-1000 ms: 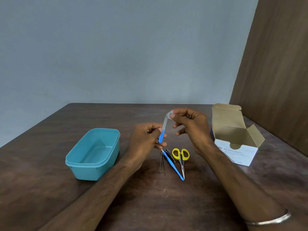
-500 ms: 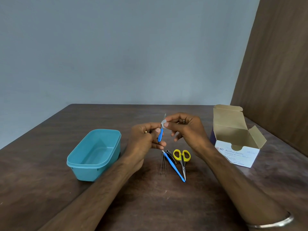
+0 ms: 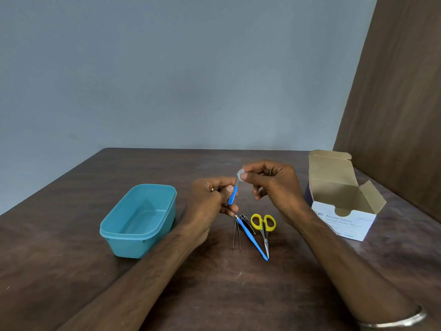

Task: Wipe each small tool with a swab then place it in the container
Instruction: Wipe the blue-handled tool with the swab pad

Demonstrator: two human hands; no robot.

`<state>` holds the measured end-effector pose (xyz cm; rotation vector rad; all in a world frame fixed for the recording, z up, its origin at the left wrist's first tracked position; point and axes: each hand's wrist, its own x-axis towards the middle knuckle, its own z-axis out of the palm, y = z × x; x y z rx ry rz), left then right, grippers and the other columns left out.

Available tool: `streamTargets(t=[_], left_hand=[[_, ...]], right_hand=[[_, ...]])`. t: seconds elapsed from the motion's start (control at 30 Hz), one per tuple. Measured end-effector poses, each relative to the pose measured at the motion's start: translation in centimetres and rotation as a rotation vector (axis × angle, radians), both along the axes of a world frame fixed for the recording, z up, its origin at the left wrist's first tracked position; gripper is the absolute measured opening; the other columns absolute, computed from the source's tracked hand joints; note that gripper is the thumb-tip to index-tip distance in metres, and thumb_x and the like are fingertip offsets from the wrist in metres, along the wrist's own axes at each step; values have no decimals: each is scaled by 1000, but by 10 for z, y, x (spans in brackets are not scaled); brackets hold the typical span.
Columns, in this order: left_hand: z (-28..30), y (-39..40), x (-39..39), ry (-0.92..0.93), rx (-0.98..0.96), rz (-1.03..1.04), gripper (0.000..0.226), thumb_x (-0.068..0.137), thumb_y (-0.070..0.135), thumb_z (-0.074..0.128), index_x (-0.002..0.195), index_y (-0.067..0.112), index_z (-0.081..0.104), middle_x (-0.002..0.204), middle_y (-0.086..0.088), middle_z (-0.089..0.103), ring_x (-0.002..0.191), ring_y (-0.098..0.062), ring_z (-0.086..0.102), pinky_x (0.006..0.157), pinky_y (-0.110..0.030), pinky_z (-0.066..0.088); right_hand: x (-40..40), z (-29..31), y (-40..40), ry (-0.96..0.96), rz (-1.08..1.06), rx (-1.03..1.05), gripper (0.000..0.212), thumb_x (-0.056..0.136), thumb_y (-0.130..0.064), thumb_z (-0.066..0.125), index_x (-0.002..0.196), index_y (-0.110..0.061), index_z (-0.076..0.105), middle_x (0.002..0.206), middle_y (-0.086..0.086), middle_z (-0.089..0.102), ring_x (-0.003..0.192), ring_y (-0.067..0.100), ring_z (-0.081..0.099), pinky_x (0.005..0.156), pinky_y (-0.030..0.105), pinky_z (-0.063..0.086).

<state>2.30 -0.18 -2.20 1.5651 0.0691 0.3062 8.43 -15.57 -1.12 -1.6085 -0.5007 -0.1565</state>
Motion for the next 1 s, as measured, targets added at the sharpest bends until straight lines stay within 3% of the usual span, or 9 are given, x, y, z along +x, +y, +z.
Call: streamTargets(t=[0.27, 0.4, 0.6, 1.0], left_hand=[[0, 0, 1, -9, 5, 0, 21, 94, 0, 57, 109, 7, 71, 90, -19, 70, 51, -16, 65, 49, -25, 56], [-1, 0, 0, -11, 6, 0, 22, 93, -1, 58, 109, 8, 70, 86, -14, 71, 50, -16, 65, 48, -25, 55], [-2, 0, 1, -6, 25, -12, 22, 93, 0, 58, 109, 9, 71, 84, -11, 71, 49, -15, 64, 48, -25, 54], [-1, 0, 2, 7, 91, -33, 25, 94, 4, 58, 116, 9, 68, 94, -10, 72, 54, -14, 65, 51, -24, 54]], right_hand=[[0, 0, -1, -10, 81, -59, 8, 80, -5, 79, 85, -12, 79, 79, 9, 74, 53, 18, 58, 51, 31, 50], [0, 1, -2, -14, 26, -26, 9, 81, -6, 78, 89, -10, 79, 84, 8, 75, 52, 16, 57, 51, 30, 50], [2, 2, -3, -2, -46, 69, 13, 82, -8, 78, 94, -8, 78, 73, 3, 73, 51, 16, 55, 49, 28, 50], [5, 2, -4, 74, -32, 159, 13, 85, -7, 74, 98, -6, 74, 93, 8, 77, 59, 21, 61, 50, 31, 52]])
